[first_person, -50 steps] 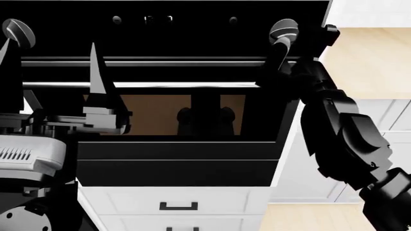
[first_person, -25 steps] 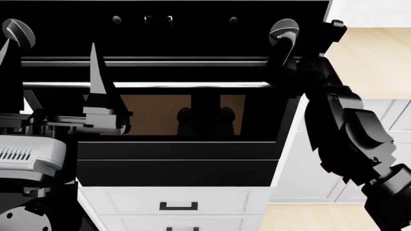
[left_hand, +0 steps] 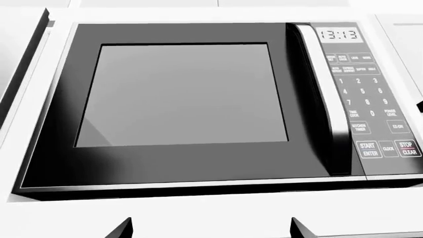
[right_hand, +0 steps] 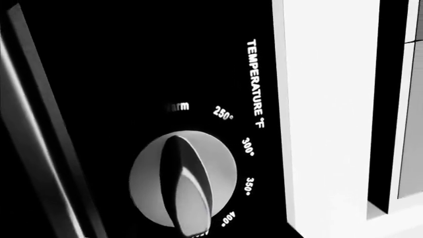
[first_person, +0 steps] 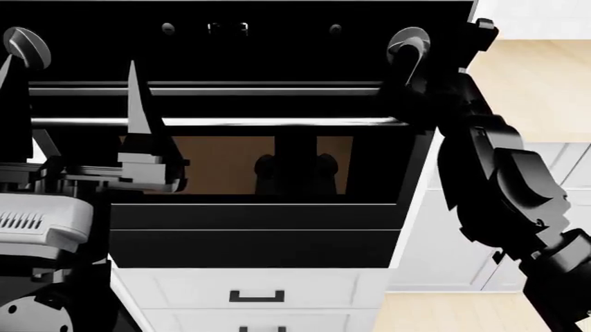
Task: Preheat the oven by turning the temperature knob.
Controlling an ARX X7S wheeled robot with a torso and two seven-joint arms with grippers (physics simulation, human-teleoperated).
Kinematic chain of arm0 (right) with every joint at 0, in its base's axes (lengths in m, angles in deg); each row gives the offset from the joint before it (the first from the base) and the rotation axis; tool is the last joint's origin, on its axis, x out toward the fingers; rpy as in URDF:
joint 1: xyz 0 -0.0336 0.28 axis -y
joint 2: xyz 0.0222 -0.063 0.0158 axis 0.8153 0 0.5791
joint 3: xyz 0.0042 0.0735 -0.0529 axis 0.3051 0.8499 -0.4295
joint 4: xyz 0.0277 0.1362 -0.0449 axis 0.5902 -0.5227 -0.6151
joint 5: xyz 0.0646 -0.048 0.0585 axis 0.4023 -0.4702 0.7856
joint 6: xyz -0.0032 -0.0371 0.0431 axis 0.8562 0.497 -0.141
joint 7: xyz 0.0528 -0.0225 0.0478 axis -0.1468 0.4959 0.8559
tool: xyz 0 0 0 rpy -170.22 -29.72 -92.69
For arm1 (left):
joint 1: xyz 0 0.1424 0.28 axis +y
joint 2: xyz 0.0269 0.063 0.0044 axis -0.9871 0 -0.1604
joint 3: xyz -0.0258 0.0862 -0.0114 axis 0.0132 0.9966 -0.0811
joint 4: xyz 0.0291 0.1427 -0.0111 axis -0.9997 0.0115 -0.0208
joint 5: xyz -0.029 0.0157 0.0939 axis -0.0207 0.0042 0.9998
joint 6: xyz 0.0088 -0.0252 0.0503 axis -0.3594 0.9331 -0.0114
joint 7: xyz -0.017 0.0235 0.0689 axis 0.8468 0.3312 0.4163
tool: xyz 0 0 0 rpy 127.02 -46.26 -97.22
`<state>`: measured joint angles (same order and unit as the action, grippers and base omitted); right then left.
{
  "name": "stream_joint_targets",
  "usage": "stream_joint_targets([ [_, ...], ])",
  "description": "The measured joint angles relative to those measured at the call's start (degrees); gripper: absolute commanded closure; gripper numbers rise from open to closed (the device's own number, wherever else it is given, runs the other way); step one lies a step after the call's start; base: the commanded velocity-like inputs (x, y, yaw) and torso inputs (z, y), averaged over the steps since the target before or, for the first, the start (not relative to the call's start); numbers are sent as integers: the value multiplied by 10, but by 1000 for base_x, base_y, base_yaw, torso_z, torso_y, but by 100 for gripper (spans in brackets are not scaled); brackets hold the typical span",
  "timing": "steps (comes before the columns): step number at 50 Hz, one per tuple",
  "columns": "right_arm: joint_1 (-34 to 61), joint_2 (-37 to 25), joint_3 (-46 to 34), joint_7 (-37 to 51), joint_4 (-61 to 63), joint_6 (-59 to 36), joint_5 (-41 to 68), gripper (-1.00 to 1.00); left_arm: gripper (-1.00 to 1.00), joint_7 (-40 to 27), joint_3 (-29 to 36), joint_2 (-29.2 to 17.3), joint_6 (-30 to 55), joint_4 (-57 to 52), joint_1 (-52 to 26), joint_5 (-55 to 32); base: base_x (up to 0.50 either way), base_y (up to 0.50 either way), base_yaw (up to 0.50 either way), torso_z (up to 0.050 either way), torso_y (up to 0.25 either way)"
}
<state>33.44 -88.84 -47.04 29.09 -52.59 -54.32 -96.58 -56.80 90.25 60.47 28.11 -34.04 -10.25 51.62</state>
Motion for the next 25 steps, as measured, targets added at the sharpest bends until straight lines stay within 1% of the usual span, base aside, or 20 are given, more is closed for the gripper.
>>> stream_joint_targets([
  [25, 4, 6, -3, -2, -3, 5, -1, -100, -100, -3, 1, -3, -2, 0, 0, -2, 0, 0, 0, 0, 0],
])
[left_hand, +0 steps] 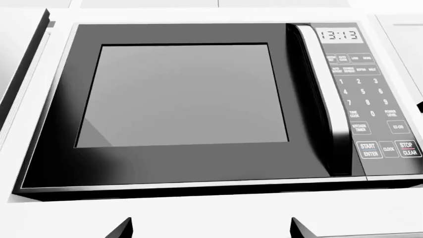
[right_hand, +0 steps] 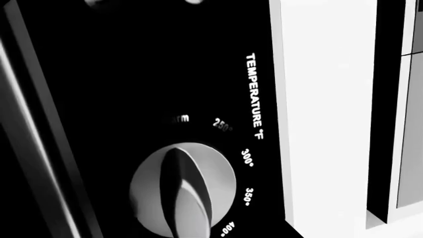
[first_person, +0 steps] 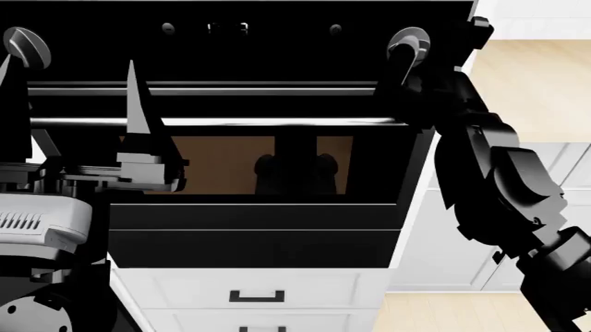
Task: Preheat the oven by turning the temperature knob.
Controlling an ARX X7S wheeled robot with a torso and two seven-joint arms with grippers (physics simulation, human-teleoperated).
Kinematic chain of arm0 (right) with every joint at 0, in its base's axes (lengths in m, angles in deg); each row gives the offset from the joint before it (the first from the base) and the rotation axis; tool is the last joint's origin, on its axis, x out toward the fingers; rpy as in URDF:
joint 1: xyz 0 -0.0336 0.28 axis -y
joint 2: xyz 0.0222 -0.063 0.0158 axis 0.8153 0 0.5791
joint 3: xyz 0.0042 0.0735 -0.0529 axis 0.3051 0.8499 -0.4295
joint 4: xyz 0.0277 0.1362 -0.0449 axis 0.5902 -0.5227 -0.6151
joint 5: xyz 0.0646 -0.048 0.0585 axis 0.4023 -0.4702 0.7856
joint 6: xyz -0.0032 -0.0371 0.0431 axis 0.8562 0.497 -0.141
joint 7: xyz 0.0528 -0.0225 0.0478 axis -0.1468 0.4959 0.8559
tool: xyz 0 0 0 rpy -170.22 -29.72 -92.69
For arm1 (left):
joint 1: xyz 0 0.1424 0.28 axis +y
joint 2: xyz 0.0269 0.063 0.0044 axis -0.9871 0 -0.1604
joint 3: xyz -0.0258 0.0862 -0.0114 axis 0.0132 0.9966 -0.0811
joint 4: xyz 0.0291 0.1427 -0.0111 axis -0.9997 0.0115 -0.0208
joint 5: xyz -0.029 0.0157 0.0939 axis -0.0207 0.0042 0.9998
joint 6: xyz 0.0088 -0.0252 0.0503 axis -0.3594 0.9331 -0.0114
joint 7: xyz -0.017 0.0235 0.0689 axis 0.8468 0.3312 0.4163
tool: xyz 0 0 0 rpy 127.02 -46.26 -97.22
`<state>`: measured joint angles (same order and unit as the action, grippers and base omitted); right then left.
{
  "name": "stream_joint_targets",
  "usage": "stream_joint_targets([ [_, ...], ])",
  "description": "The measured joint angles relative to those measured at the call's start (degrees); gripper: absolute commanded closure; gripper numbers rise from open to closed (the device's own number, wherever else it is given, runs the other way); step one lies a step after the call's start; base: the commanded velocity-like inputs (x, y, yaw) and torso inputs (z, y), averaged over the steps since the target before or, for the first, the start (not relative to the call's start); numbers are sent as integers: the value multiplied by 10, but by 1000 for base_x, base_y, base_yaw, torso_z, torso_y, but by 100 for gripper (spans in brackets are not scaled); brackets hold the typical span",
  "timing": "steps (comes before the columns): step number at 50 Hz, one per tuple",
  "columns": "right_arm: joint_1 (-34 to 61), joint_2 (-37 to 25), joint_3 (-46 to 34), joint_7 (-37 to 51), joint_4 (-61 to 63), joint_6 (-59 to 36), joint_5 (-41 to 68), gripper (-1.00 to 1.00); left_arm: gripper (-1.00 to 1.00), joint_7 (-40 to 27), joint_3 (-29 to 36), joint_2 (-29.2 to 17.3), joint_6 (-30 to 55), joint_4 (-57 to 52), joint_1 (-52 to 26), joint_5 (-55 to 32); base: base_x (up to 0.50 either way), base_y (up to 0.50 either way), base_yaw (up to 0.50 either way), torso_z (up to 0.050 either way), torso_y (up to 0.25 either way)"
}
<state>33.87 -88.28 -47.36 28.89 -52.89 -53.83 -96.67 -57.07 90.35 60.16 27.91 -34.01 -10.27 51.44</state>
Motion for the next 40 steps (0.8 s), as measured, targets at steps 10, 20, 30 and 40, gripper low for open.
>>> stream_joint_targets([
  [10, -2, 0, -3, -3, -2, 2, 9, 100, -100, -1, 1, -1, -1, 1, 0, 0, 0, 0, 0, 0, 0],
  [20, -2, -1, -3, 2, -1, 4, 12, 100, -100, -2, 1, -2, -2, 0, 0, -1, 0, 0, 0, 0, 0],
  [30, -2, -2, -3, 4, -2, 6, 14, 100, -100, -3, 2, -3, -3, 2, 0, -1, 1, 0, 1, 0, 0],
  [40, -5, 1, 1, 12, -4, 7, 18, 100, -100, -4, 3, -4, -4, 2, -1, -2, 4, 0, 3, 0, 0],
])
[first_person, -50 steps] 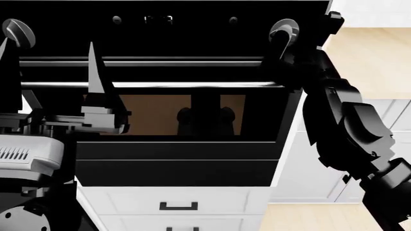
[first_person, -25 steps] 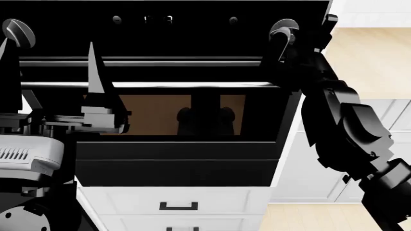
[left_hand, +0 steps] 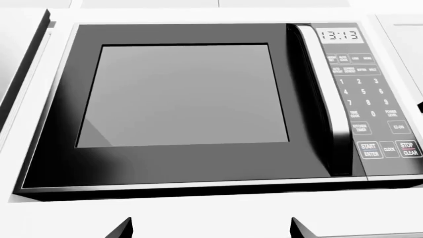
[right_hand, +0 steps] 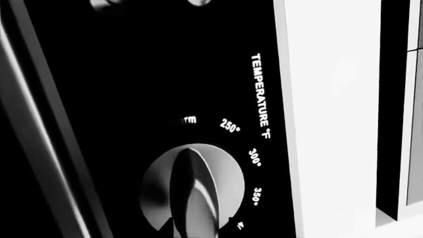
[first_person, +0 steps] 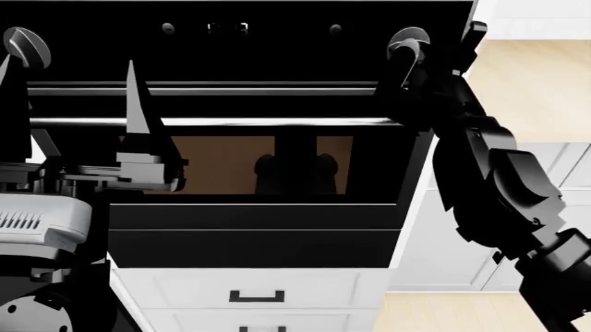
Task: Preheat the oven by turning the temperature knob.
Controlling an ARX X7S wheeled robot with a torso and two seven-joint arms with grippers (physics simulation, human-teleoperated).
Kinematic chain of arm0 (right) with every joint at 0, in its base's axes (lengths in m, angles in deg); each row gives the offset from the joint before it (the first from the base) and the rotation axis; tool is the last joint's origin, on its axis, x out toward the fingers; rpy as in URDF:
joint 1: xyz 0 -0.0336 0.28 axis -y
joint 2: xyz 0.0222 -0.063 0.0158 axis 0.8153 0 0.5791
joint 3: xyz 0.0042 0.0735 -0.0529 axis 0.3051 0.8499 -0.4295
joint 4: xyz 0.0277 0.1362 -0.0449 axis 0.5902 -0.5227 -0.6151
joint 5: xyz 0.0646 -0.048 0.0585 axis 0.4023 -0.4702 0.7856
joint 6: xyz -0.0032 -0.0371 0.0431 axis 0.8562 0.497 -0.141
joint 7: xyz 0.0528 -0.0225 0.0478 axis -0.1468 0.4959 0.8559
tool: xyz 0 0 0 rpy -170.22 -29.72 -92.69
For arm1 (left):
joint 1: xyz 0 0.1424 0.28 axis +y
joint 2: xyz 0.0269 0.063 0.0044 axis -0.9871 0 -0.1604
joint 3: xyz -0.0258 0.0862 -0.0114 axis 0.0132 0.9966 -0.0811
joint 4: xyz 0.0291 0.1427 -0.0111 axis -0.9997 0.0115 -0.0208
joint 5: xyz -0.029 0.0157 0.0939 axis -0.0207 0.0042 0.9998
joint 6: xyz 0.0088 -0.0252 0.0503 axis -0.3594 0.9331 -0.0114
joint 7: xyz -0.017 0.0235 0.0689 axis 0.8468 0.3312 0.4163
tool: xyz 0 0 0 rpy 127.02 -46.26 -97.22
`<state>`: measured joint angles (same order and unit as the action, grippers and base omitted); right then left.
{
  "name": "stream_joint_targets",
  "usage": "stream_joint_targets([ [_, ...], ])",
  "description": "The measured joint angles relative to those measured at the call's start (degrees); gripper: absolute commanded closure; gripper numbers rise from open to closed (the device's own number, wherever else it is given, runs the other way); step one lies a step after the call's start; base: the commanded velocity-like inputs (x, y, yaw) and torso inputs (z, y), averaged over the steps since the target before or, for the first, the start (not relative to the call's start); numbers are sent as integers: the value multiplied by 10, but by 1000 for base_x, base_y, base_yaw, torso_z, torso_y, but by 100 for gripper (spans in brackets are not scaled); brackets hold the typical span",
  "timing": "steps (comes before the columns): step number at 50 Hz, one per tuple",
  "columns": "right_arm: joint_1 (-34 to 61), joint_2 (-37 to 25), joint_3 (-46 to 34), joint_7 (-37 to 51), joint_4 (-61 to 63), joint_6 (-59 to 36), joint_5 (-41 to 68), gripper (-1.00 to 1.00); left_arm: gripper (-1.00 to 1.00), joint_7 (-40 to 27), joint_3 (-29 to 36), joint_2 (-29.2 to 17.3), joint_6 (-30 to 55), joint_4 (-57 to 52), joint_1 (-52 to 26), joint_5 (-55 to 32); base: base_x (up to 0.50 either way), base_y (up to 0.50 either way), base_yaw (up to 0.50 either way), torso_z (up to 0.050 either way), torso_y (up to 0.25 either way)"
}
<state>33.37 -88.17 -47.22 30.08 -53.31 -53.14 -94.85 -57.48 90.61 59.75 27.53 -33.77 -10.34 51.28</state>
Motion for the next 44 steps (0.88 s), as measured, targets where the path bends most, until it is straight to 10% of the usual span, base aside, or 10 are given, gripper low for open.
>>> stream_joint_targets([
  [44, -47, 66, 148, 58, 11, -32, 142, 100, -100, -6, 1, -5, -1, 0, -1, -3, 4, 0, 3, 0, 0],
])
